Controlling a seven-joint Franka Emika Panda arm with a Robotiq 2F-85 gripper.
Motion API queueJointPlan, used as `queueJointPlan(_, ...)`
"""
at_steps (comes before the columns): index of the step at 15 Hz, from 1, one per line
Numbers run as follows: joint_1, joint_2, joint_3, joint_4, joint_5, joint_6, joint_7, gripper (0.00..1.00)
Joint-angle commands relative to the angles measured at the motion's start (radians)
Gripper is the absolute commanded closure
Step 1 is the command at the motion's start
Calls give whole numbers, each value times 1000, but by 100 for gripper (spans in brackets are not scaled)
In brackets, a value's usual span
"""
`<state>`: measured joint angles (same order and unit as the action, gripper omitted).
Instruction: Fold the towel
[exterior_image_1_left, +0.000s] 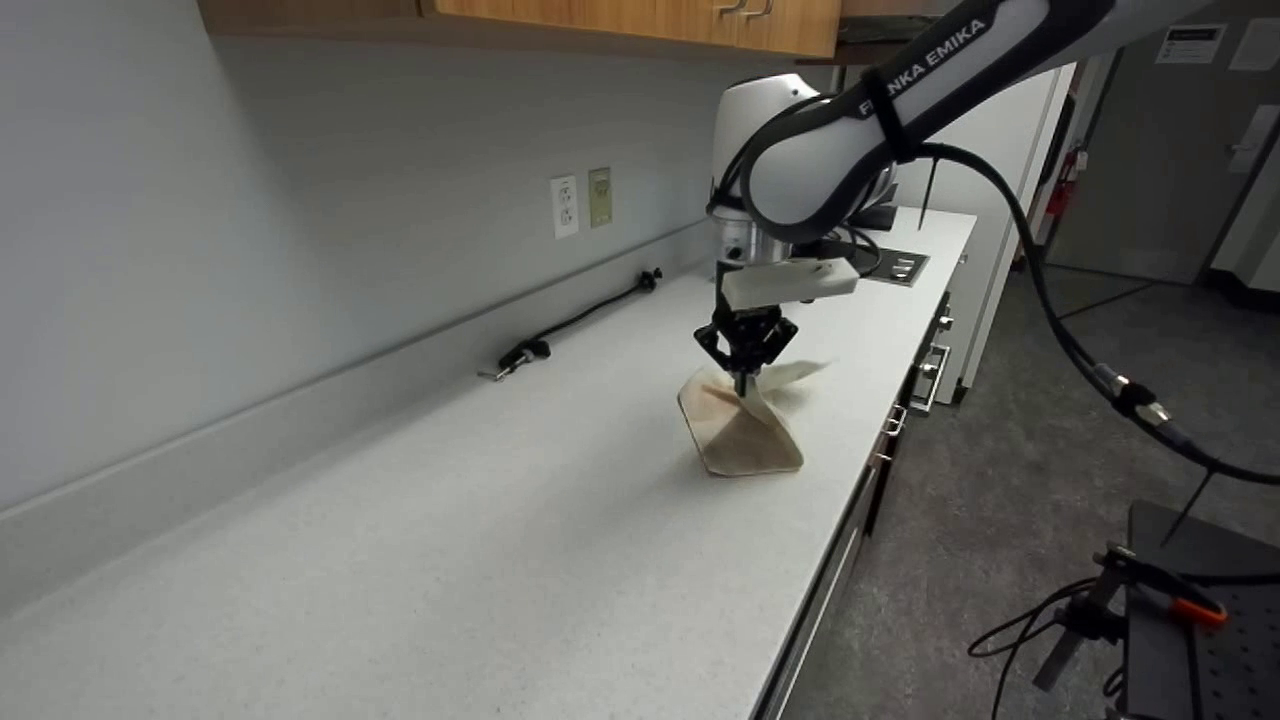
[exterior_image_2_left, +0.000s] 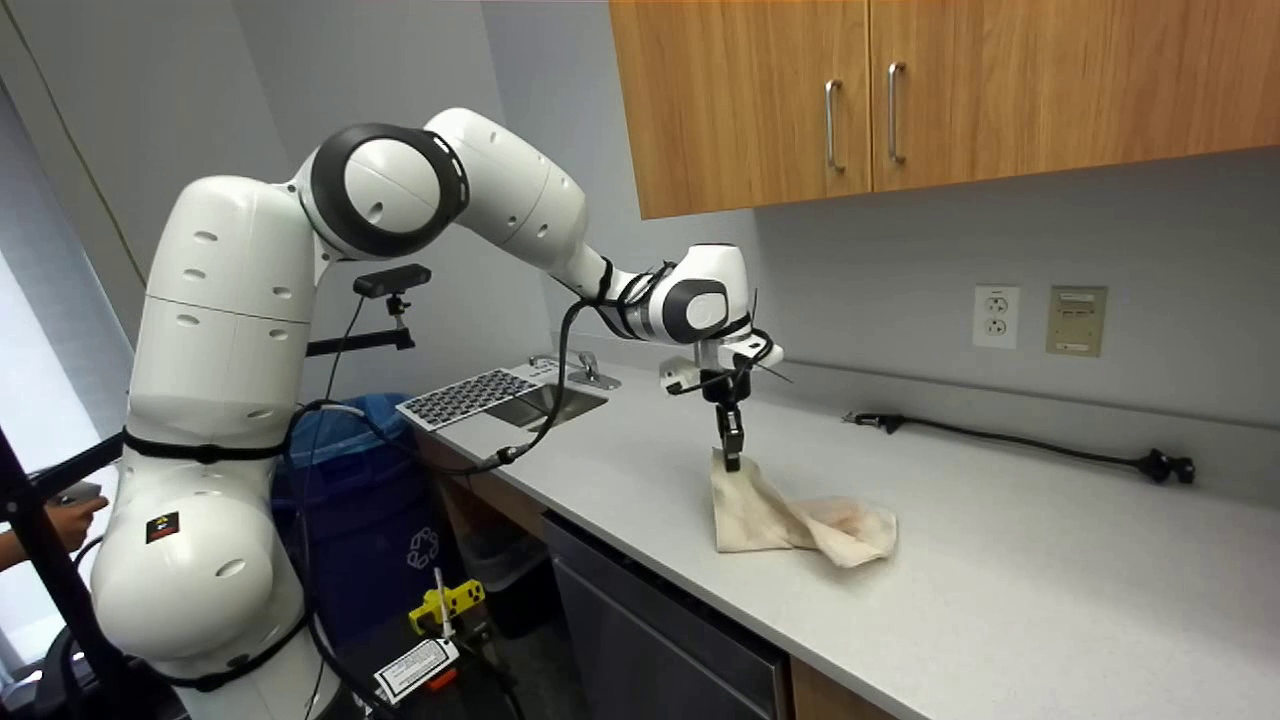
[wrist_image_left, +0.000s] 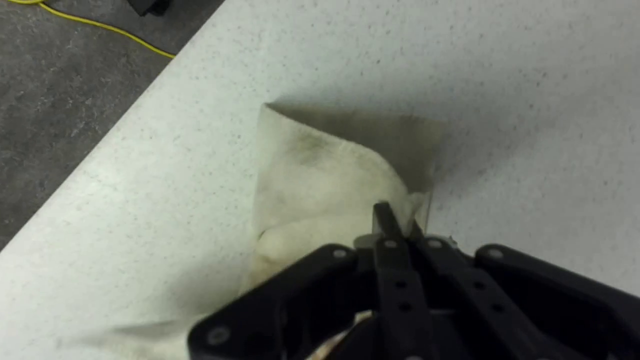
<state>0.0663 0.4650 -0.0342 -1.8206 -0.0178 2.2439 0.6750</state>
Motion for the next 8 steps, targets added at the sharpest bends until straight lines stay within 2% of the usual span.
queueJointPlan(1, 18, 98, 28, 91, 37, -88, -92, 100)
queueJointPlan(6, 42, 165, 10, 123, 14, -139, -141, 100)
queueJointPlan(8, 42, 176, -10, 124, 4, -121, -141, 100)
